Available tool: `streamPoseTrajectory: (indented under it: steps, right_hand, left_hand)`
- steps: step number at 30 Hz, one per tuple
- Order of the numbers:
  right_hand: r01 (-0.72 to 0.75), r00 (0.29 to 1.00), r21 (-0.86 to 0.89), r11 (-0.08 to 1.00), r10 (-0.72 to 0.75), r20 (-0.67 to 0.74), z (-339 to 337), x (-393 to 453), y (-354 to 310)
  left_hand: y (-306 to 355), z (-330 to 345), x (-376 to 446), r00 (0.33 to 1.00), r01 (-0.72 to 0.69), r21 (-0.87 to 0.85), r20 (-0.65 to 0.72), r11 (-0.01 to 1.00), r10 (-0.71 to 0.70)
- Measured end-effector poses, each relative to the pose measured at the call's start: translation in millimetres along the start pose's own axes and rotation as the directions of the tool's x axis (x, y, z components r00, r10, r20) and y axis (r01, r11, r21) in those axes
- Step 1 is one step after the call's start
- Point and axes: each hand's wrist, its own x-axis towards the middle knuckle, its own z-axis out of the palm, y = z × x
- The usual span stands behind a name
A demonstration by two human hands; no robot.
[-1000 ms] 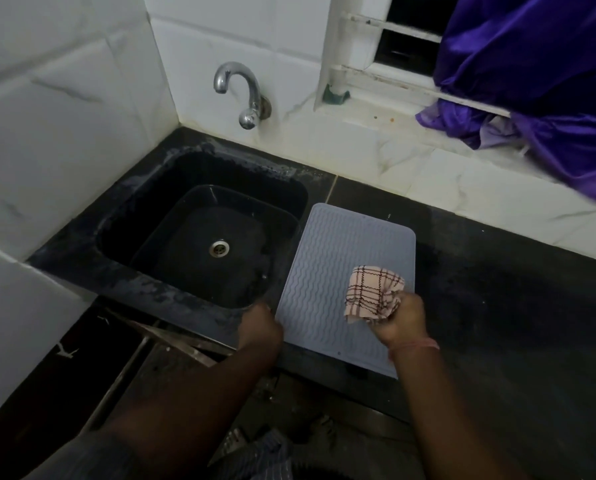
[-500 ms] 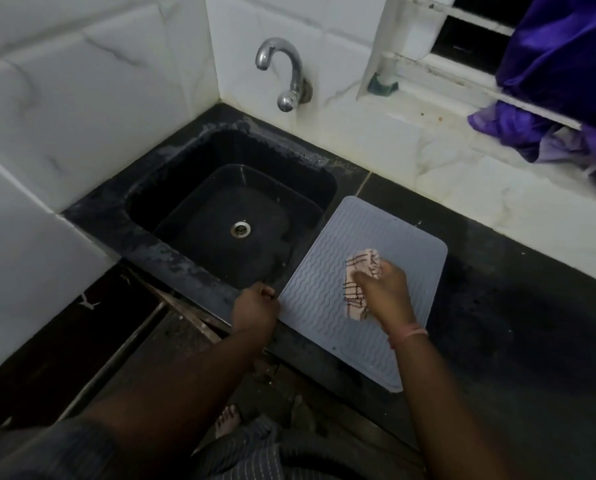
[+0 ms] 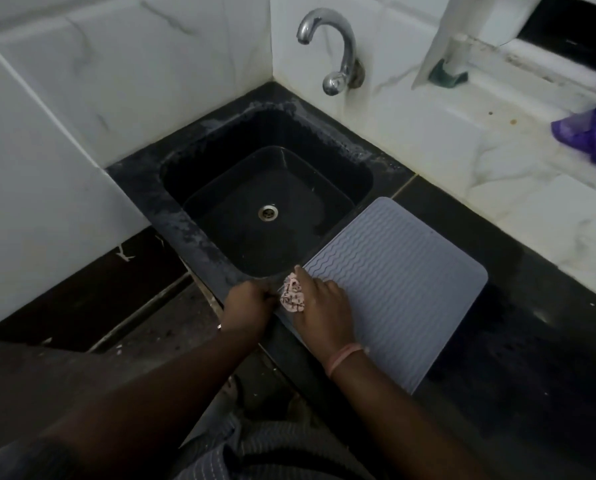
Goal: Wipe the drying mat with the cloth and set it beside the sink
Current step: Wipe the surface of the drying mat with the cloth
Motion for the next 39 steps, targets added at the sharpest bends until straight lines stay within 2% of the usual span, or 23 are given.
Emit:
streamPoseTrajectory:
  steps: [3, 6, 10, 14, 19, 22, 26, 28, 32, 34, 39]
  right_hand:
    - [-0.008, 0.992, 0.030, 1.000, 0.004, 0.128, 4.7, 2.0, -14.4]
    - [-0.030, 0.992, -0.033, 0.999, 0.034, 0.124, 10.9, 5.1, -16.8]
    - [-0.001, 0.988, 0.068, 0.998, -0.010, 0.151, 13.2, 14.0, -6.3]
    - [0.010, 0.994, 0.161, 0.987, -0.027, 0.105, 5.9, 37.1, 21.4]
    - [-0.160, 0.987, 0.100, 0.982, 0.161, -0.001, -3.7, 69.0, 55.6]
    - [-0.197, 0.980, 0.097, 0.976, 0.197, 0.002, -9.0, 66.7, 40.6]
    - [-0.058, 0.995, 0.168, 0.984, 0.043, 0.094, 3.4, 25.7, -5.7]
    - [-0.038, 0.994, 0.171, 0.985, 0.020, 0.106, 11.5, 8.6, -14.2]
    - [0.026, 0.995, 0.167, 0.986, -0.041, 0.086, 8.3, 22.7, 13.4]
    - [0.000, 0.999, 0.182, 0.983, -0.005, 0.032, 2.4, 41.2, 33.5]
    - [-0.213, 0.973, 0.153, 0.965, 0.224, -0.059, -8.2, 78.1, 62.3]
  left_hand:
    - [0.4, -1.6, -0.7, 1.000, 0.006, -0.016, -0.019, 1.000, -0.006]
    - [0.9, -3.1, 7.9, 0.998, 0.059, -0.005, 0.008, 0.998, -0.059]
    - [2.4, -5.8, 17.6, 0.992, 0.101, 0.015, 0.068, 0.995, -0.102]
    - [-0.8, -6.5, 21.0, 0.984, 0.116, 0.033, 0.129, 0.993, -0.119]
    - [3.3, -6.9, 27.6, 0.977, 0.131, 0.048, 0.161, 0.990, -0.137]
    - [6.9, -6.3, 29.1, 0.972, 0.162, 0.025, 0.167, 0.986, -0.164]
    - [3.5, -0.5, 22.0, 0.990, 0.131, 0.021, 0.048, 0.991, -0.132]
    - [3.6, -1.8, 20.4, 0.990, 0.129, 0.018, 0.061, 0.991, -0.130]
    - [5.6, -5.6, 27.2, 0.979, 0.147, 0.048, 0.133, 0.988, -0.152]
    - [6.2, -6.5, 30.1, 0.971, 0.157, 0.047, 0.173, 0.986, -0.163]
    - [12.6, -8.7, 35.1, 0.962, 0.176, 0.092, 0.197, 0.980, -0.191]
